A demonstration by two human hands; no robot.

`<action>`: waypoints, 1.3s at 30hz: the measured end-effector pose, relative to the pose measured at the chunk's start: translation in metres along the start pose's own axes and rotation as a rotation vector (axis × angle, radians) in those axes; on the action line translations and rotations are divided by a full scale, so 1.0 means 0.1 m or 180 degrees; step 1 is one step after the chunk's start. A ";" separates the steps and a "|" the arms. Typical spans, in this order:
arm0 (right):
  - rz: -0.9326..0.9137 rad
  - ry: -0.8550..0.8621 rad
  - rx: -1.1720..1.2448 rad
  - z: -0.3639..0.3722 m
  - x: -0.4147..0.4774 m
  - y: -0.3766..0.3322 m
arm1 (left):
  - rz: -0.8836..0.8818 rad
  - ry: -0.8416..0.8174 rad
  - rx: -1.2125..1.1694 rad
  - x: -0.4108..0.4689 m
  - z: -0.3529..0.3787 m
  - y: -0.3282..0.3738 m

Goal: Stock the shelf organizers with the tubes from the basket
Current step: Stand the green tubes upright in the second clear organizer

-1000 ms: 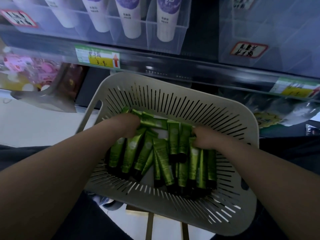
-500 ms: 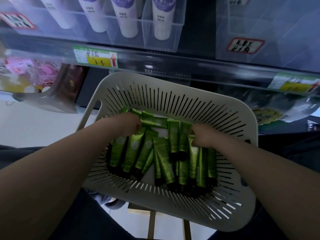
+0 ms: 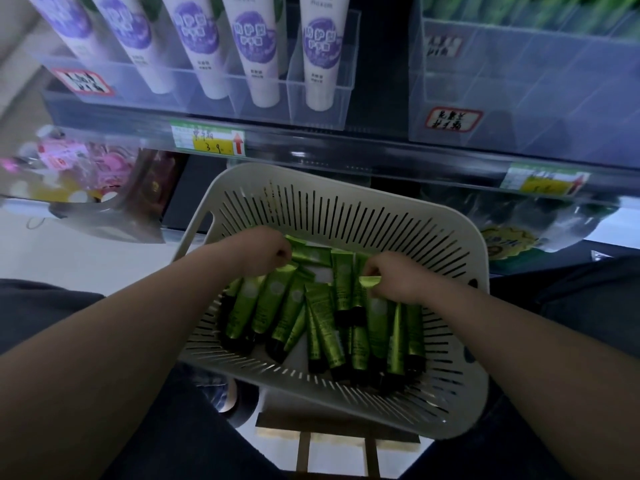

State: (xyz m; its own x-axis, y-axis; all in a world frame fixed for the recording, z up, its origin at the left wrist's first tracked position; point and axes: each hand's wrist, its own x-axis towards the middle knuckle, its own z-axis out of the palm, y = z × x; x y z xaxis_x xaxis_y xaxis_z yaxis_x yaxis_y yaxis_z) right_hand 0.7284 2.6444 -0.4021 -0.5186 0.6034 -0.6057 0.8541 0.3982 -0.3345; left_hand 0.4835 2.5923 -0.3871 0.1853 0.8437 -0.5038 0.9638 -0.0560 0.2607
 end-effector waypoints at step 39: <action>-0.0406 0.1375 0.1824 -0.51 -1.06 -0.13 | 0.0164 0.1390 0.0067 -0.84 -0.25 0.81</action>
State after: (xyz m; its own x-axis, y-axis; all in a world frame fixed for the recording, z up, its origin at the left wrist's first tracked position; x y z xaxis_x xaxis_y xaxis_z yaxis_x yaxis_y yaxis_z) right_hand 0.7701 2.6106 -0.2968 -0.4836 0.8425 -0.2373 0.6111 0.1309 -0.7806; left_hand 0.5409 2.5306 -0.3030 0.1392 0.9858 -0.0942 0.9599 -0.1110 0.2573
